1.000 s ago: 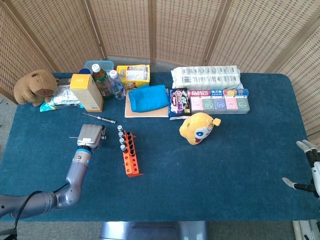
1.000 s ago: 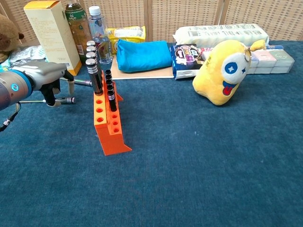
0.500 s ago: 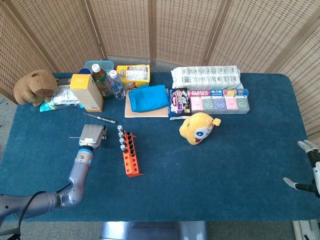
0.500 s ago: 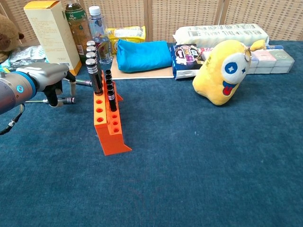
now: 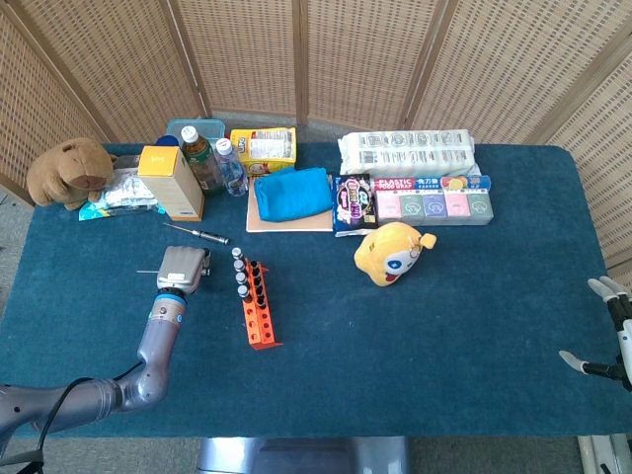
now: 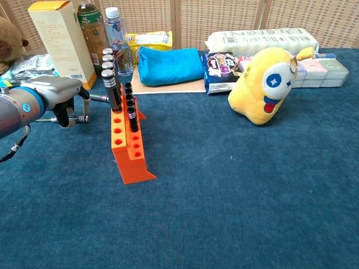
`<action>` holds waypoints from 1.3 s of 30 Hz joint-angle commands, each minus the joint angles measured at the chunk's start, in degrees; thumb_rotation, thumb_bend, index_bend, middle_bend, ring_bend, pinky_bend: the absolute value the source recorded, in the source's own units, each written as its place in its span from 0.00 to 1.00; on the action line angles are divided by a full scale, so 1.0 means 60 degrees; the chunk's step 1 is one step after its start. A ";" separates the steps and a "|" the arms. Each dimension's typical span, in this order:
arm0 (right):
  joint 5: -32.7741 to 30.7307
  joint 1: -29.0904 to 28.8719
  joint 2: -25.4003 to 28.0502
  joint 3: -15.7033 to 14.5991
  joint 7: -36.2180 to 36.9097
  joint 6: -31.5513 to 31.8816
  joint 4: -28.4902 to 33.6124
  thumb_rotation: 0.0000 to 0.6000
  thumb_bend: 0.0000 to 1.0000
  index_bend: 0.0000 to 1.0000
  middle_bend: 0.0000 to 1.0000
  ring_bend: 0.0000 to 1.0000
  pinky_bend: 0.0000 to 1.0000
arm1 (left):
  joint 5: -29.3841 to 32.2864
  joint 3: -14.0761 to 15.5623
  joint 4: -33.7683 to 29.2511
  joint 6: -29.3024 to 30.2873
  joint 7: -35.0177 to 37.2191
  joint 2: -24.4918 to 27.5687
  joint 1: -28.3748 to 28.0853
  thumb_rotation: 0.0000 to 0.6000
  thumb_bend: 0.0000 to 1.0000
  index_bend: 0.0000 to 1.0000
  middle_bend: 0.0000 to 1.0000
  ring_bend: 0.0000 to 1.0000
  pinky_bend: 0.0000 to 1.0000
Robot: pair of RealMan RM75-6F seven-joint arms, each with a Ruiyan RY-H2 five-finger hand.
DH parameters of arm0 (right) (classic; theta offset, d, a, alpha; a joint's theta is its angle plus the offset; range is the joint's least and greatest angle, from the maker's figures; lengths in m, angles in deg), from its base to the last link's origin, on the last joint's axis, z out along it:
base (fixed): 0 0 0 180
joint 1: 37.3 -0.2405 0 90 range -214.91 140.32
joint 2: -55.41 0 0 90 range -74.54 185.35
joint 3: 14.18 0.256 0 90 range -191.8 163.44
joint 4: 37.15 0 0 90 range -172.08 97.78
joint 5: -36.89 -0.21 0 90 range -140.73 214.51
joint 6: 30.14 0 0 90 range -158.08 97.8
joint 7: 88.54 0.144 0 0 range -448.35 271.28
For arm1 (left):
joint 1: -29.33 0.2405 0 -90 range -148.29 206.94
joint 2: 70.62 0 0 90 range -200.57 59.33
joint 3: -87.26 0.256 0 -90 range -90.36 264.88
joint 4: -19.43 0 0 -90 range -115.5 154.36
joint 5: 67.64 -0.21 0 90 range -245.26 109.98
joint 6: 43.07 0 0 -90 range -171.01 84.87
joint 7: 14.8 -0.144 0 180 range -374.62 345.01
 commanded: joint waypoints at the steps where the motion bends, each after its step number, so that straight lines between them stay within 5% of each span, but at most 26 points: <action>1: 0.0014 0.0005 0.0002 0.0001 0.0012 0.0016 -0.0004 1.00 0.00 0.09 0.05 0.01 0.00 | 0.0019 -0.0010 0.0026 0.0012 -0.0051 -0.0029 -0.0001 1.00 0.37 0.44 1.00 1.00 1.00; 39: 0.0100 0.0048 0.0067 -0.0007 0.0229 0.0084 -0.0054 1.00 0.00 0.09 0.05 0.01 0.00 | 0.0046 -0.0130 0.0289 0.0004 -0.0512 -0.0434 -0.0007 1.00 0.38 0.55 1.00 1.00 1.00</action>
